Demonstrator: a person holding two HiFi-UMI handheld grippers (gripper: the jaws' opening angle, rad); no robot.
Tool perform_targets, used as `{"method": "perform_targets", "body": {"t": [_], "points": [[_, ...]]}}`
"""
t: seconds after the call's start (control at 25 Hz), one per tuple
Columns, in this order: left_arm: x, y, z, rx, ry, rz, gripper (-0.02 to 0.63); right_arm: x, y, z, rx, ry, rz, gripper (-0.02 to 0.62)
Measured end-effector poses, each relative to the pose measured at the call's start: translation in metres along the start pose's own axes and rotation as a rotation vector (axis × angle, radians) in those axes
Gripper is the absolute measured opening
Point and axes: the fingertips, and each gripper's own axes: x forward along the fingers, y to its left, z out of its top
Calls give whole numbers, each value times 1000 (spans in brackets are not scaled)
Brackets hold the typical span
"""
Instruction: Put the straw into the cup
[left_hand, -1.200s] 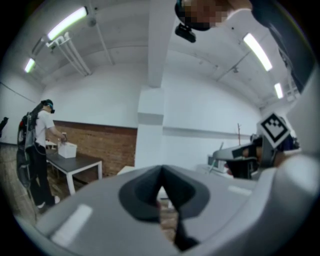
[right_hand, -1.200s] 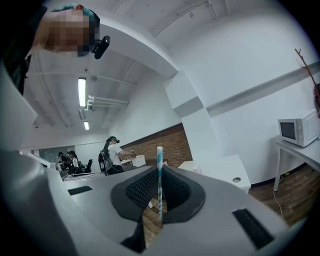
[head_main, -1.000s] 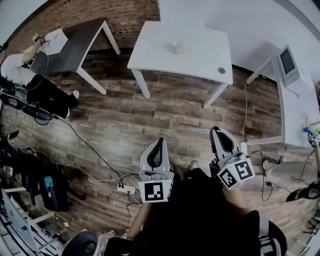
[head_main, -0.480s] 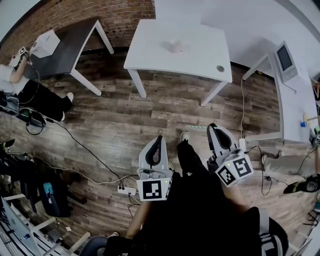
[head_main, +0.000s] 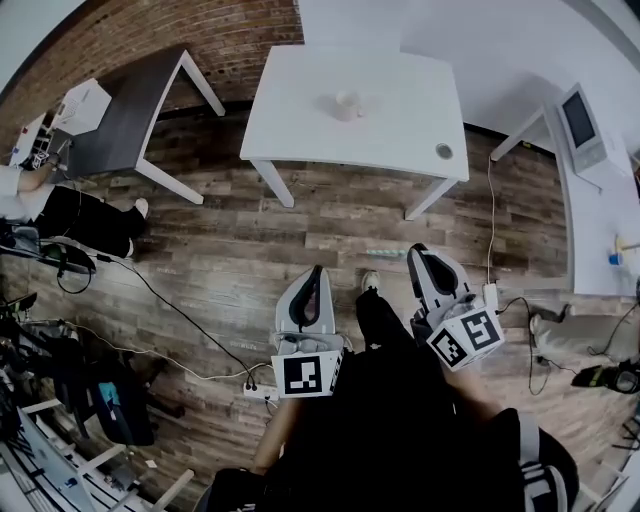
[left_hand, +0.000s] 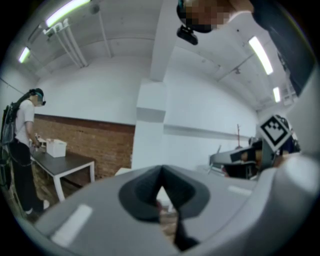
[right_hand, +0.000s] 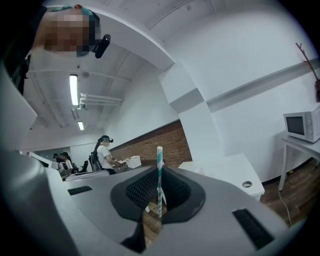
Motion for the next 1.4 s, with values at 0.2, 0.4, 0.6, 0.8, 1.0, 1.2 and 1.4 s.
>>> {"method": "perform_targets", "body": {"t": [0.2,0.4,0.6,0.8,1.0,1.2,1.4], "points": [[51,-2,2,17,31,-18,4,35,-35,17,13,3,19,23],[105,-3,12,1,31,-5,4,66,-75,37,20,-4,36,23],[151,-9,20,25,32,16,5,91,-116,52,24,-13,52,23],[177,-1,28,41,23,59,3,112,-141,60,30,-12,66,23],[196,14,23,29,44,91,5,135,-153,66,37,-8,71,23],[223,24,22,27,48,77,5,165,-162,68,41,4,67,23],[258,50,16,19,55,30,4,206,-169,66,33,7,36,23]]}}
